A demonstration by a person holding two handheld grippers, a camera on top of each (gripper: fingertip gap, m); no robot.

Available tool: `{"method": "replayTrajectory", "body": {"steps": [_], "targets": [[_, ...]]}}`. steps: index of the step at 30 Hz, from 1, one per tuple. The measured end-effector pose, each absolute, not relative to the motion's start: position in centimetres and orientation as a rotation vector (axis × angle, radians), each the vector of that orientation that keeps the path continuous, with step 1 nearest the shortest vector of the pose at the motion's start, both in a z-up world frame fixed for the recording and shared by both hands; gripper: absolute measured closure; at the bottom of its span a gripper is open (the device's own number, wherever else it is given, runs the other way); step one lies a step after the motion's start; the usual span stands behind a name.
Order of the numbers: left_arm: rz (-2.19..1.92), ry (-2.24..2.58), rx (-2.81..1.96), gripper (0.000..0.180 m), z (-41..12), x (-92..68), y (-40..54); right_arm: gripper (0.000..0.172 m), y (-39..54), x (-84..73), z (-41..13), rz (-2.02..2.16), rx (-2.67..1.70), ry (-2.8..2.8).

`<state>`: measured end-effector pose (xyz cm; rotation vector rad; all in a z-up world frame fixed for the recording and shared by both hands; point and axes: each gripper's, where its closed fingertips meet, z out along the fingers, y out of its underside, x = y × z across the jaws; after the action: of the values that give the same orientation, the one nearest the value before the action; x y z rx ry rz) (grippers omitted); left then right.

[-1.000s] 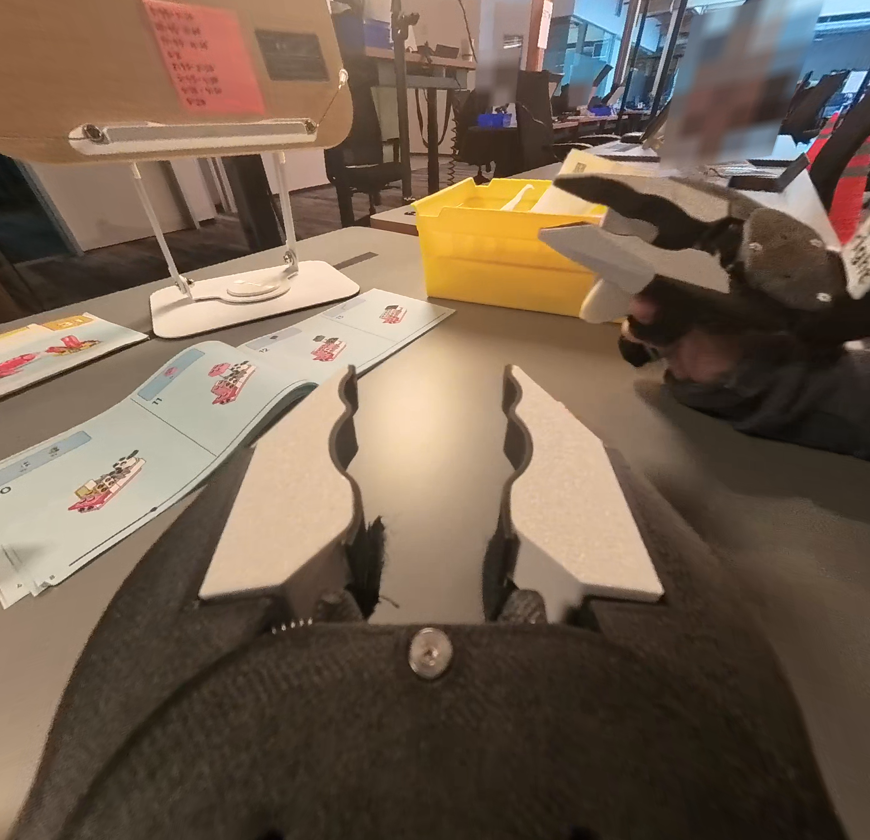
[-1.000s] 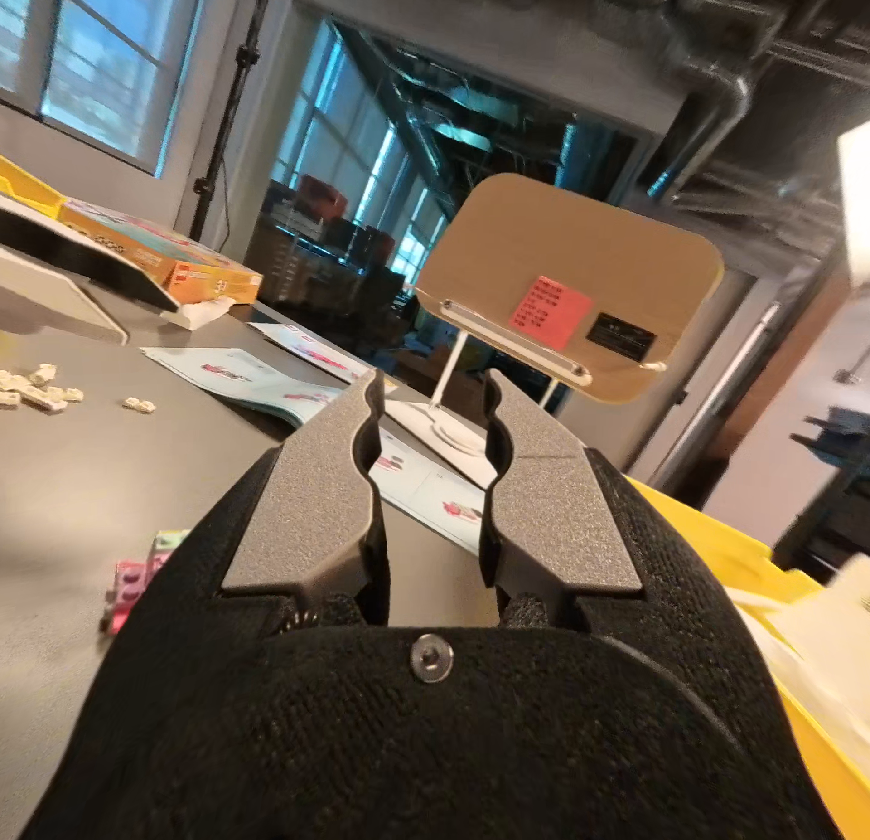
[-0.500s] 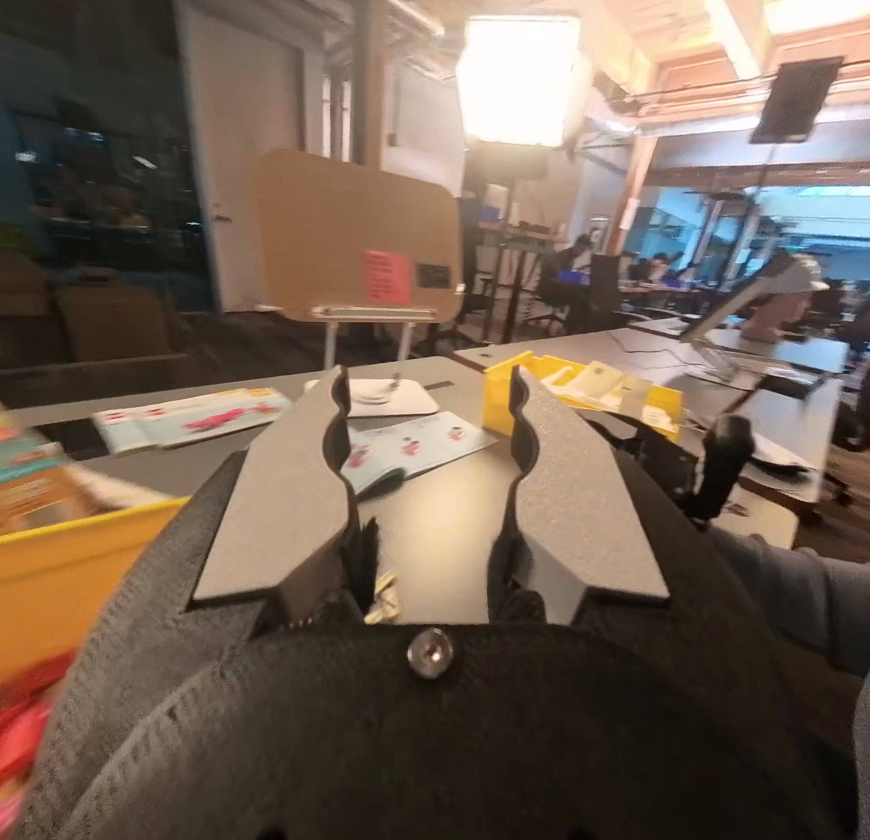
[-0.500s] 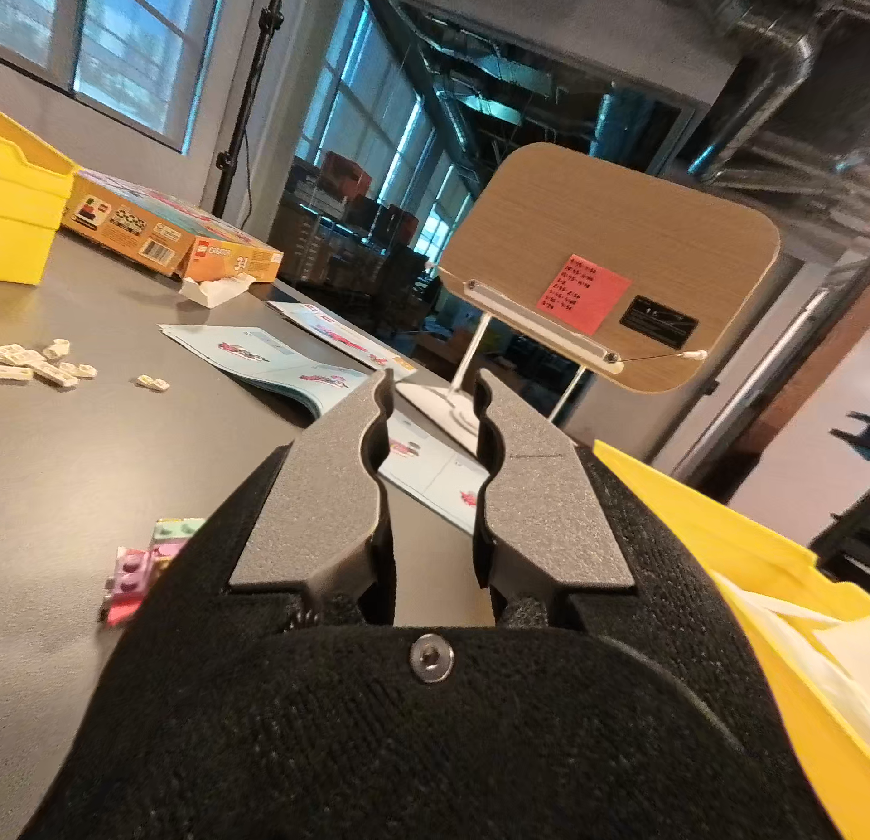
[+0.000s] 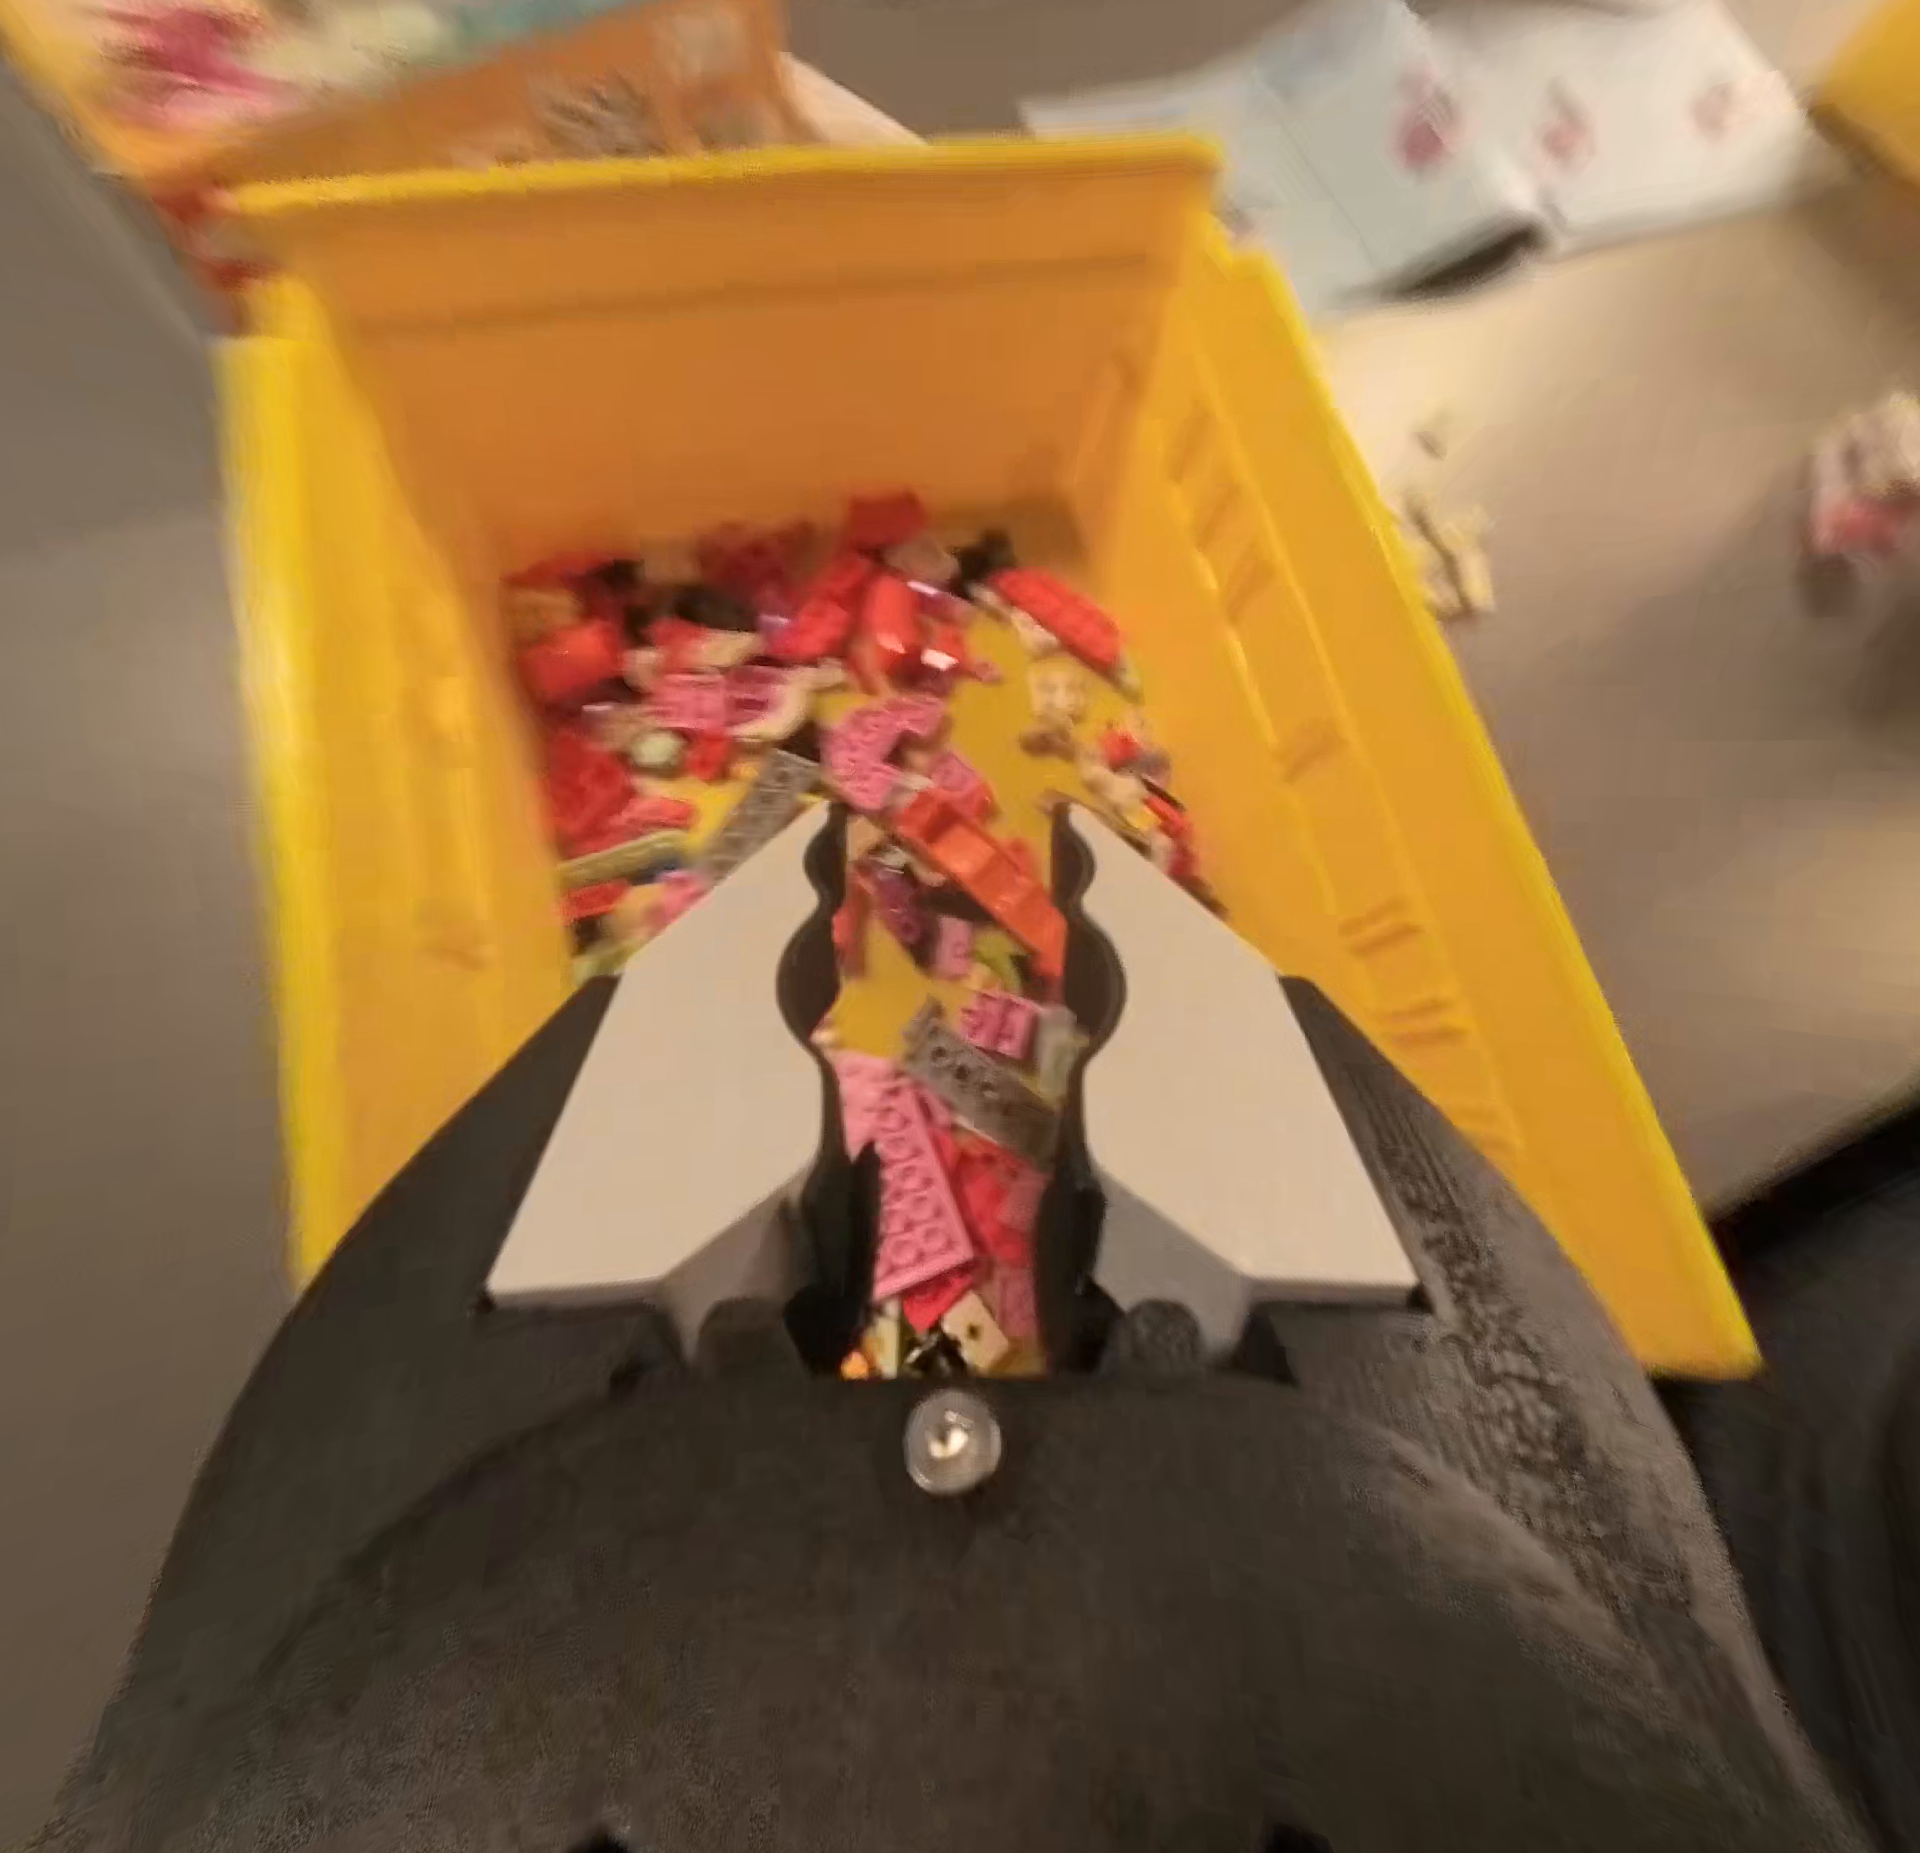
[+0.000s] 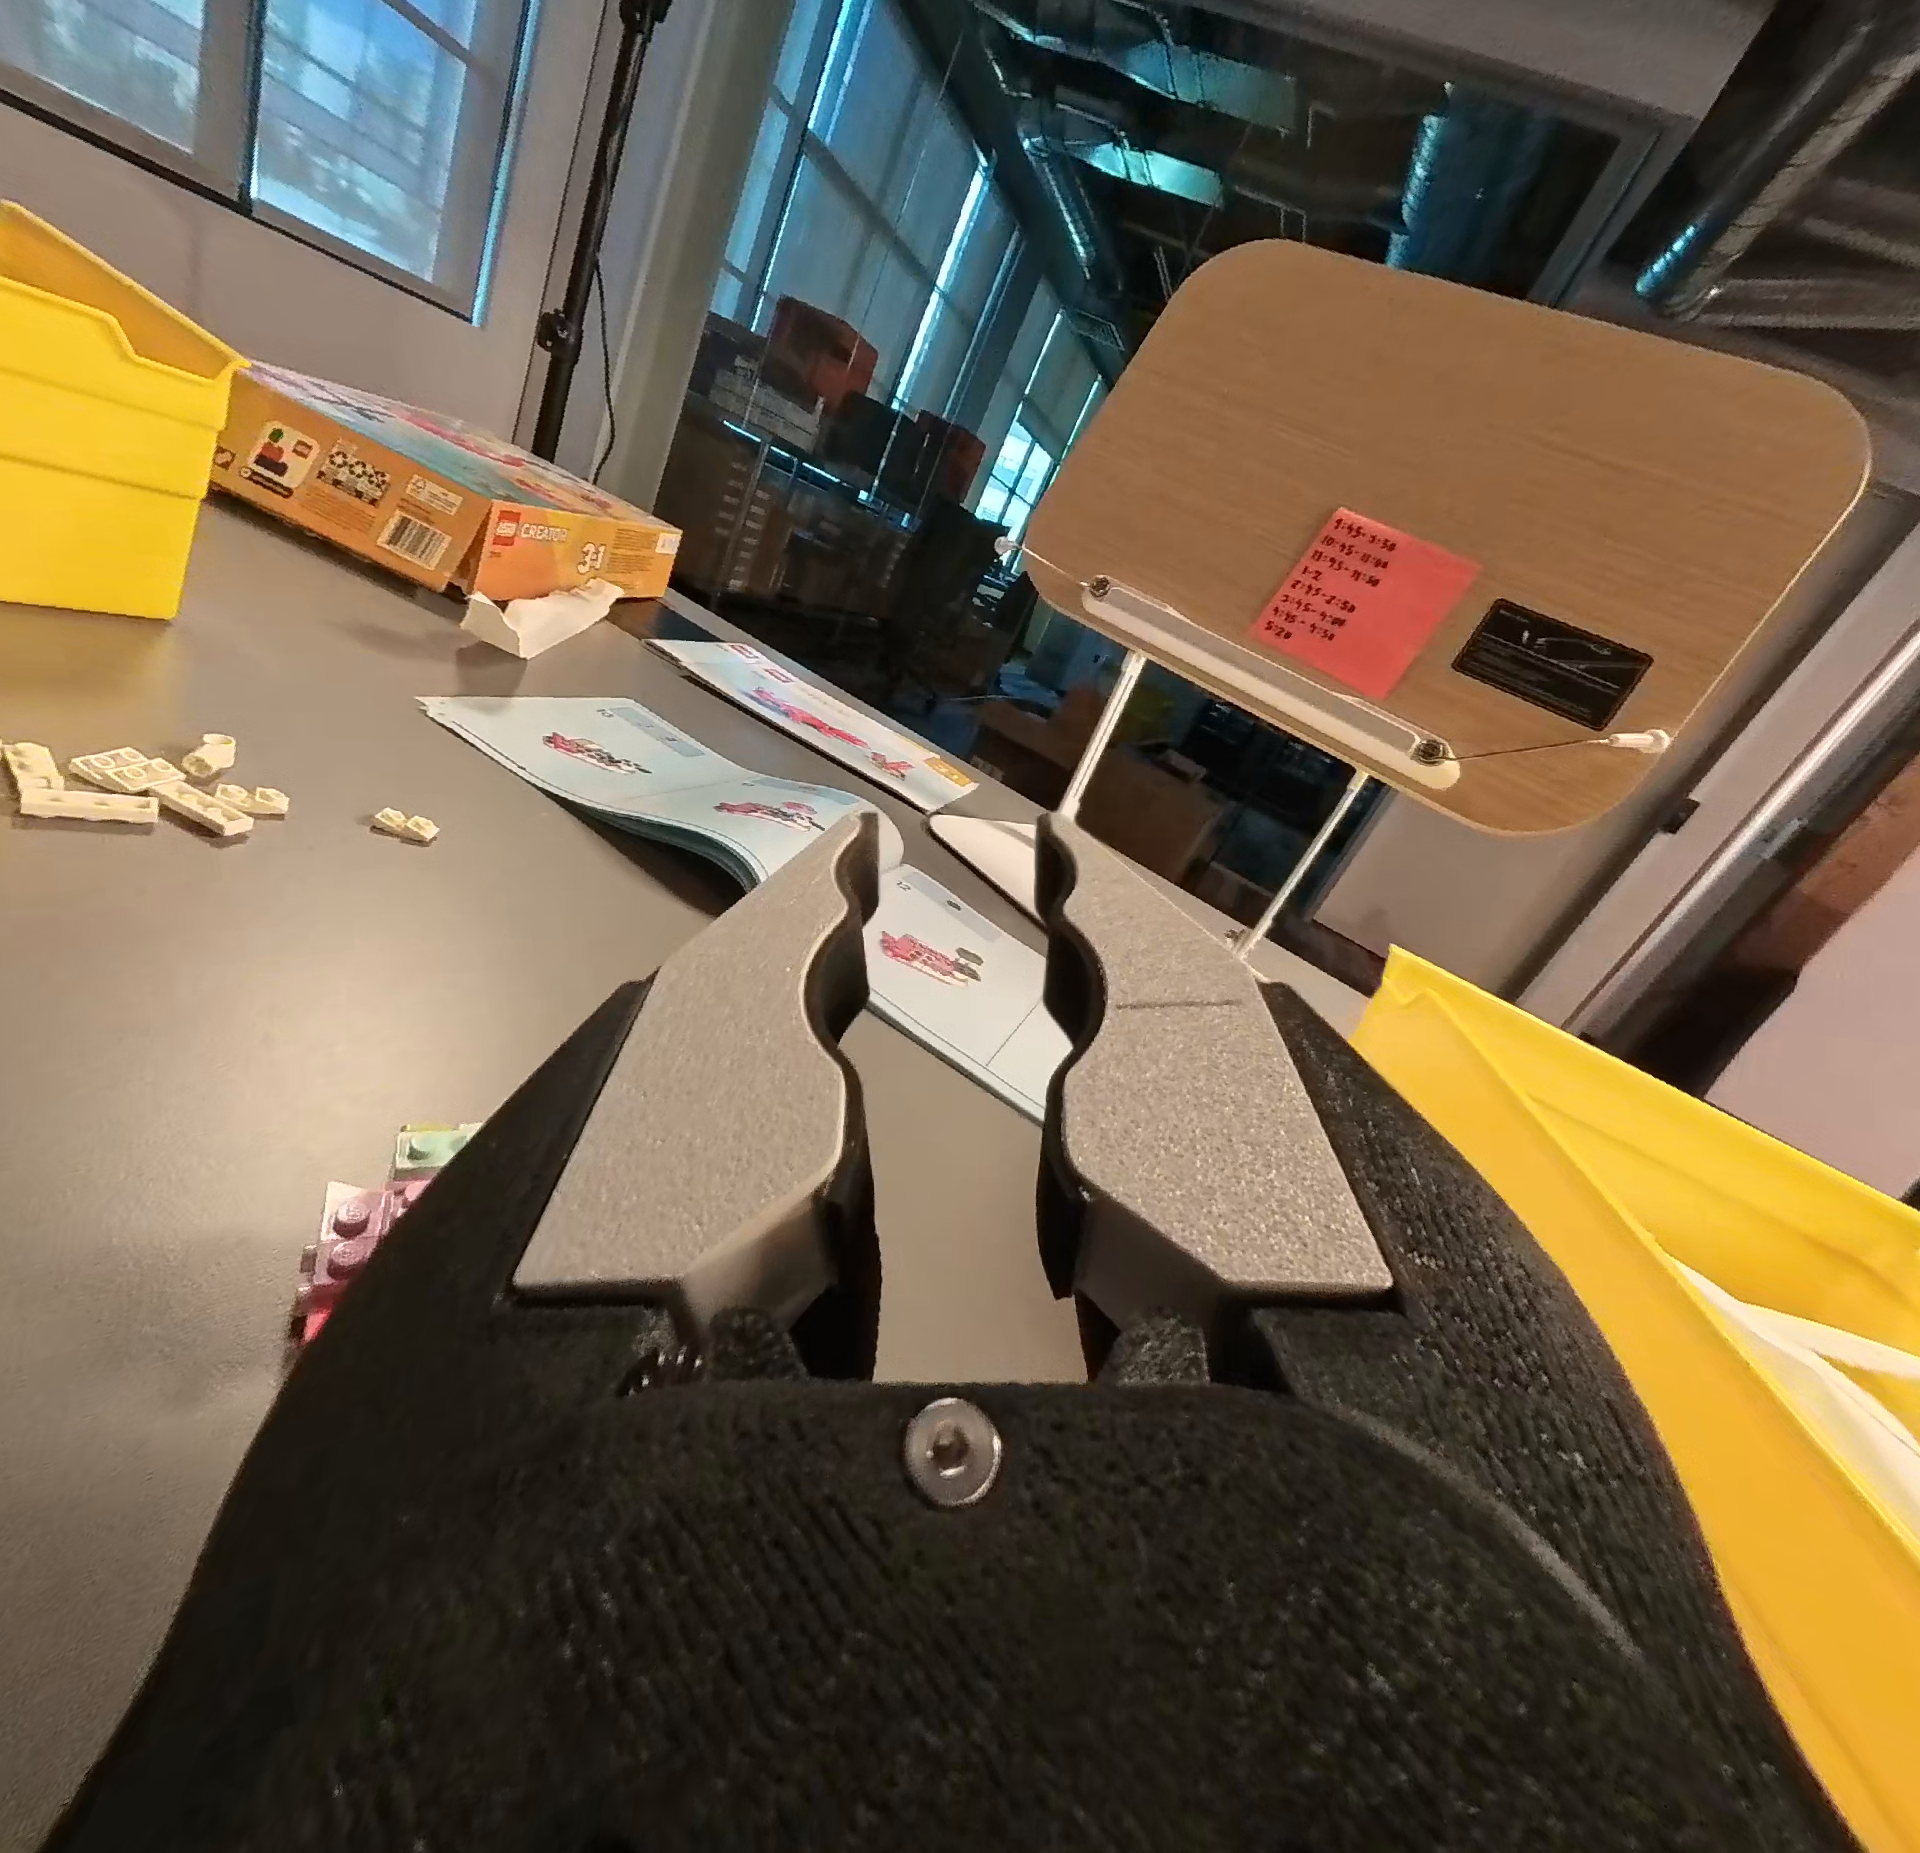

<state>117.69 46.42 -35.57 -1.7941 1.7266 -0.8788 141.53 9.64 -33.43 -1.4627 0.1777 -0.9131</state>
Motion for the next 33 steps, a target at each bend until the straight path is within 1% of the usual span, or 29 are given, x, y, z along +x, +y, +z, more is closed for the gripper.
{"method": "replayTrajectory", "body": {"steps": [3, 5, 10, 14, 16, 17, 19, 20, 26, 33], "targets": [[-0.892, 2.176, -1.684, 0.144, -38.2, 117.5, 41.5, 0.143, 9.7, 141.6, -33.5, -0.904, -1.465, 0.182], [-0.805, 2.34, -1.624, 0.143, -40.1, 117.5, 40.3, 0.144, 9.7, 141.6, -33.6, -0.894, -1.468, 0.186], [-0.63, 2.523, -1.567, 0.126, -43.0, 117.0, 39.7, 0.144, 9.7, 141.6, -33.7, -0.884, -1.472, 0.188], [-0.511, 2.59, -1.506, 0.121, -44.3, 116.5, 39.8, 0.144, 9.9, 141.5, -33.8, -0.876, -1.48, 0.18], [-0.526, 2.605, -1.487, 0.127, -44.3, 116.5, 39.4, 0.144, 10.0, 141.4, -33.9, -0.872, -1.484, 0.178], [-0.54, 2.601, -1.491, 0.133, -44.3, 116.5, 39.3, 0.144, 10.0, 141.4, -33.9, -0.87, -1.486, 0.177], [-0.524, 2.588, -1.489, 0.159, -44.4, 116.6, 39.5, 0.144, 10.1, 141.4, -34.0, -0.868, -1.489, 0.175], [-0.511, 2.582, -1.473, 0.164, -44.4, 116.7, 39.6, 0.144, 10.1, 141.4, -34.0, -0.868, -1.489, 0.174], [-0.402, 2.468, -1.435, 0.165, -44.2, 117.4, 42.1, 0.145, 10.2, 141.3, -34.0, -0.869, -1.493, 0.166], [-0.57, 2.269, -1.42, 0.165, -41.7, 118.9, 43.1, 0.146, 10.3, 141.2, -34.1, -0.869, -1.498, 0.155]]}}
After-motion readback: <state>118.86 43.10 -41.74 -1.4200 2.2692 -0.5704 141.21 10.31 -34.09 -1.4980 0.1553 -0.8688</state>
